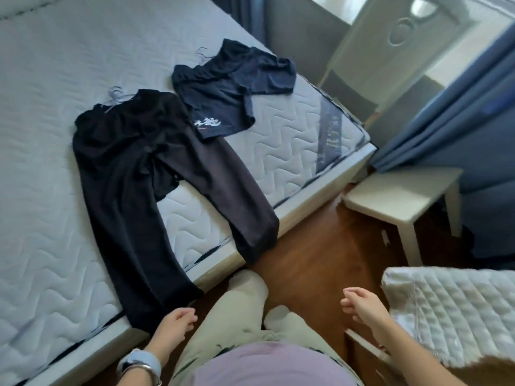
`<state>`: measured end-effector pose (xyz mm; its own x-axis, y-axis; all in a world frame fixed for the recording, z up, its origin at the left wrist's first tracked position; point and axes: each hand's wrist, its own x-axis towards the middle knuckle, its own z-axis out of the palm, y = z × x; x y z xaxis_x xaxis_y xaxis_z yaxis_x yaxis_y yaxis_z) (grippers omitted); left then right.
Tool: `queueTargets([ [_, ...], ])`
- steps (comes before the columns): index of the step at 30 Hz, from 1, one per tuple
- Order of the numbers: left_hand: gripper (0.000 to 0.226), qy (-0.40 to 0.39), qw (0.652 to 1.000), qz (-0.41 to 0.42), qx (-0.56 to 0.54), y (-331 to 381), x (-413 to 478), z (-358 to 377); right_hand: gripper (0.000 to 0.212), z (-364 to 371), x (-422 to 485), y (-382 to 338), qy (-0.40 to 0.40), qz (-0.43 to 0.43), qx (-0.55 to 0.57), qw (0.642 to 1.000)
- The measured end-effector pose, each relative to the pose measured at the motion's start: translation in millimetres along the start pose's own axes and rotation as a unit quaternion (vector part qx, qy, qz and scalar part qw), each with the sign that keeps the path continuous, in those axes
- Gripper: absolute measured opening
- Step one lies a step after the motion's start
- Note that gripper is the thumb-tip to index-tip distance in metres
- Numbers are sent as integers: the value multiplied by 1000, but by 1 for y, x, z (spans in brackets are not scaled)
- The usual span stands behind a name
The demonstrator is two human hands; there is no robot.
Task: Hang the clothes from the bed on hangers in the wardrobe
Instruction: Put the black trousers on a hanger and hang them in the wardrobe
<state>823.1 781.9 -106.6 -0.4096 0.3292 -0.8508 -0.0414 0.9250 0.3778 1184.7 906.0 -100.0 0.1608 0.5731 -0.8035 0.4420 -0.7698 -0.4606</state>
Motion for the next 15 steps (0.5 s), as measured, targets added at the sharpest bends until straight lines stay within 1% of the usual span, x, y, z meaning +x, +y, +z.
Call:
queueTargets([
  [2,17,7,999,-46,-28,-4,10,-7,14,9,12,-13,-22,15,-29,999],
  [4,18,18,997,-68,-39,-7,19,-18,14,18,21,-27,-34,39,-57,997],
  [7,12,31,997,-59,-30,-1,32,-37,14,32,35,-54,-37,59,-108,992],
  [9,10,29,996,-73,-49,11,42,-47,14,43,45,-78,-32,58,-138,988],
  [12,19,29,990,-92,-108,42,51,-65,15,66,56,-126,-42,29,-181,982],
  [15,24,33,988,-61,-139,85,63,-87,13,93,65,-185,-76,15,-207,975],
])
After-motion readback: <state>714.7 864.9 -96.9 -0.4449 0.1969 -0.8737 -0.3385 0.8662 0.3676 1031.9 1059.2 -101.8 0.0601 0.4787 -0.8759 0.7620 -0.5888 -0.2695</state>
